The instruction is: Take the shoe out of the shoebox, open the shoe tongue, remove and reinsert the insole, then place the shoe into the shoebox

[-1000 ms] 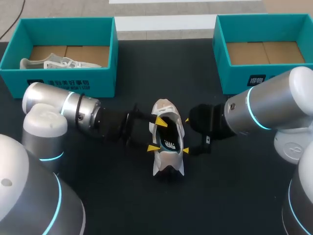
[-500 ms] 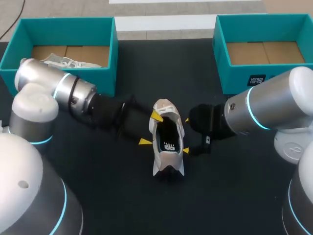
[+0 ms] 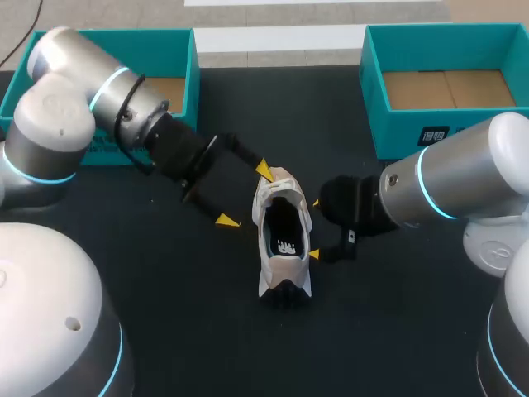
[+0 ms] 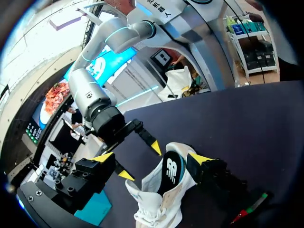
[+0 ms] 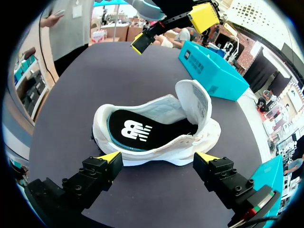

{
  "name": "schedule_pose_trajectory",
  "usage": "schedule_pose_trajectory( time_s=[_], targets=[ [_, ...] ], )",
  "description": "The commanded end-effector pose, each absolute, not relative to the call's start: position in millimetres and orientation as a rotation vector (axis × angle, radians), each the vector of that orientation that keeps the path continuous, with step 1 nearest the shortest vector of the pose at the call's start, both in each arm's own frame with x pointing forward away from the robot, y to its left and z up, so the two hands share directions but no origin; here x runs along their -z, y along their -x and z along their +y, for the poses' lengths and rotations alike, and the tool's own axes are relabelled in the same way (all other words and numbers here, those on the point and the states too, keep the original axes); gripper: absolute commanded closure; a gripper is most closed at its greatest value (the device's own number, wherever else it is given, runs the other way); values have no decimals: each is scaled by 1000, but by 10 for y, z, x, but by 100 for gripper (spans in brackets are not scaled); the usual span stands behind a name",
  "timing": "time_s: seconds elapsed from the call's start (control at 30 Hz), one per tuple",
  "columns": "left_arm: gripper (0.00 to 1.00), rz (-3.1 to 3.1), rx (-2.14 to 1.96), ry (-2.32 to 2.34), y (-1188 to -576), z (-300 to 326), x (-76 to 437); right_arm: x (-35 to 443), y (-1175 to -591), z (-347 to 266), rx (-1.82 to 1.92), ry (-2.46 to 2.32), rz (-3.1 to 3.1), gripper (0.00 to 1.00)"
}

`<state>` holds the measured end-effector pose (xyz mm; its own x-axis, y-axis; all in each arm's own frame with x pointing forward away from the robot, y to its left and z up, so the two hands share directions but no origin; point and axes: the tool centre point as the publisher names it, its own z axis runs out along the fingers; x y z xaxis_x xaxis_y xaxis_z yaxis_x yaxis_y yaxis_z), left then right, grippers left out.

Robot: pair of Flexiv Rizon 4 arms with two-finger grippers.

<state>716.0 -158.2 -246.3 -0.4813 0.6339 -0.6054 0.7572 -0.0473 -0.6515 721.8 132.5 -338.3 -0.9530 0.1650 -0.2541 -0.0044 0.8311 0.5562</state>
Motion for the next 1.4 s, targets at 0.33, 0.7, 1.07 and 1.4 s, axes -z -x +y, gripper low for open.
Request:
schedule_pose_trajectory(
  time_s=[0.33,0.7,1.07,1.4],
  targets=[
    [0,2540,1264,-1979,-7316,-1472,2385,3167,-7168,999,-841,-81,2763,0],
    [0,2540,1264,-1979,-7316,-1472,2385,2705,-7236,577,-784,-23,2838,0],
    [0,2540,1264,-1979,-7316,-1472,2385,2023,-7340,367,-691,-102,2892,0],
    [0,2540,1264,-1979,-7316,-1472,2385,1638,-7228,197,-664,-162,2945,0]
  ],
)
